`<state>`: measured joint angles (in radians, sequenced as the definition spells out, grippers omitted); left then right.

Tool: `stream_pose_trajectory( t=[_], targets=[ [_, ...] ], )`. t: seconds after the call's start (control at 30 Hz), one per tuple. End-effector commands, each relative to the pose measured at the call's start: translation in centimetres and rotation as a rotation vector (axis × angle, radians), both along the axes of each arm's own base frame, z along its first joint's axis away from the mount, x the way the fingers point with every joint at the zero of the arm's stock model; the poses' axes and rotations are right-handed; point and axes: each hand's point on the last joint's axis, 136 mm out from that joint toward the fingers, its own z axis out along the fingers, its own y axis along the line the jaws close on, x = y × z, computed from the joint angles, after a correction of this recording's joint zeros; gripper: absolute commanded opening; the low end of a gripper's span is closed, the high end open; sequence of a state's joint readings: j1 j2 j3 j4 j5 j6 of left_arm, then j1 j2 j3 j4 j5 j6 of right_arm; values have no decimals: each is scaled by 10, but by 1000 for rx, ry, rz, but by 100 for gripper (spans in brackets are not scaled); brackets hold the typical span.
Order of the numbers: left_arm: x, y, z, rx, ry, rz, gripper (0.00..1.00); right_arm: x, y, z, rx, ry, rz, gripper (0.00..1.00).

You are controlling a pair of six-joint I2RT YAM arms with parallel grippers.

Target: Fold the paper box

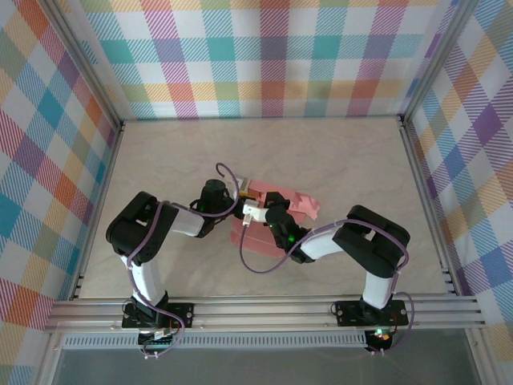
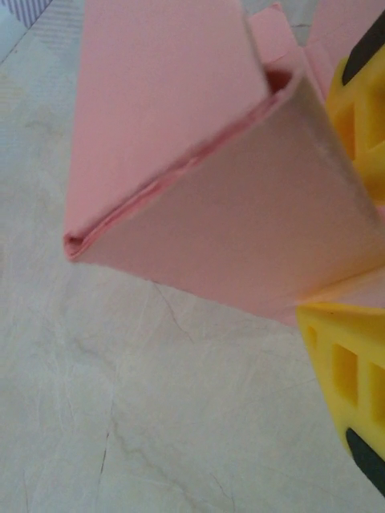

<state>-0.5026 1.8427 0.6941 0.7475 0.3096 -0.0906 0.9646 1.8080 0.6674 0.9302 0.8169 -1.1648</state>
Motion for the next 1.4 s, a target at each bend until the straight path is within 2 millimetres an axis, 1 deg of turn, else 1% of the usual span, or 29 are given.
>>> stream_pose_trajectory(
  t=[0.0,0.1,0.17,0.3,0.4,0.47,0.5,0.53,0.57,0.63,0.67,0.7,0.73,0.8,0.87,0.9,1.07,1.1,1.27,1.3,1.33,1.37],
  targets=[
    [8,-15,10,-42,-22,21,33,-10,12,-12,10,71,41,0],
    [11,-15,9,-42,-19,62,29,-11,12,-12,23,80,37,0],
    [13,-17,9,-51,-17,82,28,-11,12,-12,34,88,32,0],
    [14,-21,7,-48,-23,110,22,-11,14,-11,46,87,32,0],
    [16,-20,4,-53,-17,142,17,-11,15,-11,46,85,30,0],
    [19,-18,3,-59,-10,170,14,-11,16,-11,49,86,32,0],
    [21,-16,2,-59,-9,193,11,-11,17,-11,49,86,32,0],
    [22,-13,1,-58,-5,220,6,-11,17,-10,51,85,31,0],
    [23,-12,1,-60,-5,227,4,-11,17,-10,53,85,31,0],
    [23,-13,1,-61,-2,227,4,-11,18,-10,57,87,30,0],
    [23,-13,1,-60,1,230,7,-11,18,-10,60,87,30,0],
    [23,-13,0,-61,6,228,14,-11,18,-10,60,90,29,0],
    [23,-14,0,-62,8,229,23,-11,18,-10,62,90,28,0],
    [23,-15,-1,-66,11,226,26,-11,18,-10,66,89,29,0],
    [24,-16,-2,-65,15,224,25,-11,18,-9,72,89,26,0],
    [24,-16,-2,-65,18,221,22,-11,18,-10,71,92,25,0],
    [24,-17,-3,-62,24,218,1,-11,17,-10,76,95,22,0],
    [24,-16,-4,-60,23,222,0,-11,17,-10,78,95,20,0],
    [24,-15,-5,-51,25,226,0,-12,16,-9,94,104,12,0],
    [24,-15,-5,-49,26,225,0,-12,16,-9,103,106,8,1],
    [24,-15,-5,-48,26,225,0,-11,15,-7,113,108,5,7],
    [23,-14,-5,-44,24,224,0,-12,15,-6,127,113,1,15]
  ],
)
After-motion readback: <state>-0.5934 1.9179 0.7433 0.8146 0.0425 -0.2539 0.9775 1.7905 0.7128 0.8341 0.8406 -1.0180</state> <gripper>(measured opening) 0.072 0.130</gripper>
